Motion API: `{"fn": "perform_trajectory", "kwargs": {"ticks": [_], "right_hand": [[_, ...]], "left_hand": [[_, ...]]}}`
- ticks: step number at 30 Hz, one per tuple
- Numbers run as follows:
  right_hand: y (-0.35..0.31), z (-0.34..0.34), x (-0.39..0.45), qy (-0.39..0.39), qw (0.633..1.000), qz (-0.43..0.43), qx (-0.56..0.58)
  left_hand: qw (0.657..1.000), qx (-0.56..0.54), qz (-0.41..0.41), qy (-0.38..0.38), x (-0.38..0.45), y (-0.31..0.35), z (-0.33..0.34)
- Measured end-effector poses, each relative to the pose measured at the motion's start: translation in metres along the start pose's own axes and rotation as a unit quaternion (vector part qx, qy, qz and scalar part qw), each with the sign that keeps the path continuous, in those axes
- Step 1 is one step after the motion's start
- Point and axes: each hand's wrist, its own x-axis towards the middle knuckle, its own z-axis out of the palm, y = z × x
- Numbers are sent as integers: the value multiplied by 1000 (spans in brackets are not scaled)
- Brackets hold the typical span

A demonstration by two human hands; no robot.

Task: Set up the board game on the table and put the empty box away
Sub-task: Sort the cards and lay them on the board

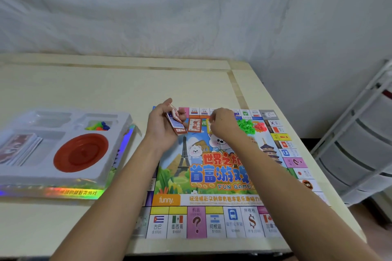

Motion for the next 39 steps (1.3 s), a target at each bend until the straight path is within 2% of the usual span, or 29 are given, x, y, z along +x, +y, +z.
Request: {"fn": "perform_trajectory", "kwargs": {"ticks": [2, 4, 6, 9, 12, 15, 18, 24, 29, 32, 39], "right_hand": [[-10, -11, -18, 40, 989, -108, 91], [-21, -23, -42, 42, 961, -209, 178], [-26, -26, -56, 29, 950, -278, 140], [-26, -22, -60, 77, 936, -344, 19], [-29, -26, -63, 122, 932, -340, 23], [-30, -30, -67, 96, 942, -319, 49], [-25, -30, -70, 83, 948, -302, 59], [-28, -29, -69, 111, 956, -248, 106], [-32, -26, -61, 88, 970, -184, 132], [-34, -27, -64, 49, 971, -168, 166], [-32, -24, -68, 26, 959, -133, 248]], "left_hand": [[1000, -3, -15, -10, -5, 0, 1], [999, -7, -34, -19, -10, -2, 2], [997, -14, -55, -43, -15, -4, 5], [994, -10, -87, -71, -22, -10, 11], [988, -25, -99, -112, -24, -18, 14], [980, -21, -109, -164, -28, -19, 15], [978, -36, -107, -178, -29, -19, 12], [976, -39, -101, -187, -33, -24, 12], [973, 104, -52, -201, -35, -24, 7], [970, 144, -51, -190, -35, -23, 3], [960, 227, -27, -162, -34, -19, 2]]}}
